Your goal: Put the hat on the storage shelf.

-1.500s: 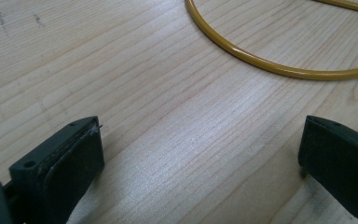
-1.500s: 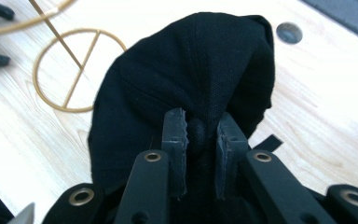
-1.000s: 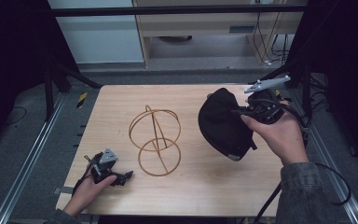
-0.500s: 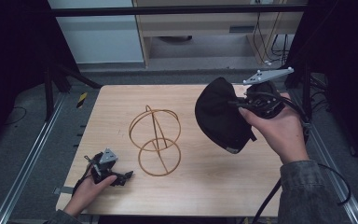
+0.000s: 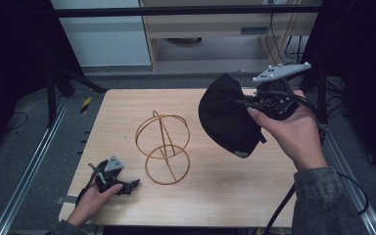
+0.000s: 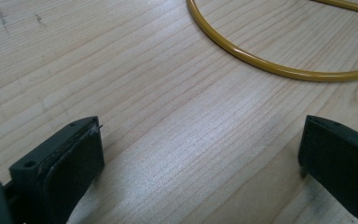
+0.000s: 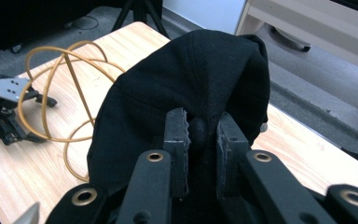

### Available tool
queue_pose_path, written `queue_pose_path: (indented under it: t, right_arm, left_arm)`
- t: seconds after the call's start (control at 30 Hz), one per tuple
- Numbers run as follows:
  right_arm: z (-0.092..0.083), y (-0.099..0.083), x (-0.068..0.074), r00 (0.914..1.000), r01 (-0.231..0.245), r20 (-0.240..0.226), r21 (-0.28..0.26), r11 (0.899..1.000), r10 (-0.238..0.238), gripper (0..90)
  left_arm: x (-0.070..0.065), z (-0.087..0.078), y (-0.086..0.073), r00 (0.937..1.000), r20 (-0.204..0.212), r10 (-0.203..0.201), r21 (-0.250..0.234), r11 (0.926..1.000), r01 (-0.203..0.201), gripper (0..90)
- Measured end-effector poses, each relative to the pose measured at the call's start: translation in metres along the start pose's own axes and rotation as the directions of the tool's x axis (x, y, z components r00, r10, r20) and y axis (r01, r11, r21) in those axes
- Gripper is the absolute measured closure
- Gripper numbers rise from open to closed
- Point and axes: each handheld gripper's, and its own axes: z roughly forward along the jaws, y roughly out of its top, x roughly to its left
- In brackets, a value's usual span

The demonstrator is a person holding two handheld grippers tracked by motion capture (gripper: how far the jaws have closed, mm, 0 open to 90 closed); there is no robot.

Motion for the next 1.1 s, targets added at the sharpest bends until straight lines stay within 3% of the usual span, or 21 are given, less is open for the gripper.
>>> queue_pose_path:
  t: [0.17,0.4,0.8,1.1]
  right_arm:
    - [-0.003,0.009,0.007,0.9999,0.016,0.003,-0.020,1.000,-0.016,78.0]
    - [-0.006,0.024,0.019,0.9989,0.036,-0.027,-0.063,0.997,-0.037,78.0]
    - [0.019,0.061,0.053,0.9902,0.087,-0.101,-0.081,0.993,-0.095,77.9]
    - [0.033,0.074,0.066,0.9831,0.112,-0.138,-0.066,0.992,-0.120,77.9]
  left_arm:
    - [0.000,0.000,0.000,1.0000,0.004,0.004,0.001,1.0000,-0.004,0.0]
    - [0.001,0.000,0.000,1.0000,0.005,0.006,0.001,1.0000,-0.006,0.0]
    - [0.001,0.000,0.000,1.0000,0.005,0.007,0.001,1.0000,-0.007,0.0]
    - [0.002,0.000,0.001,0.9999,0.011,0.010,0.002,0.9999,-0.010,0.0]
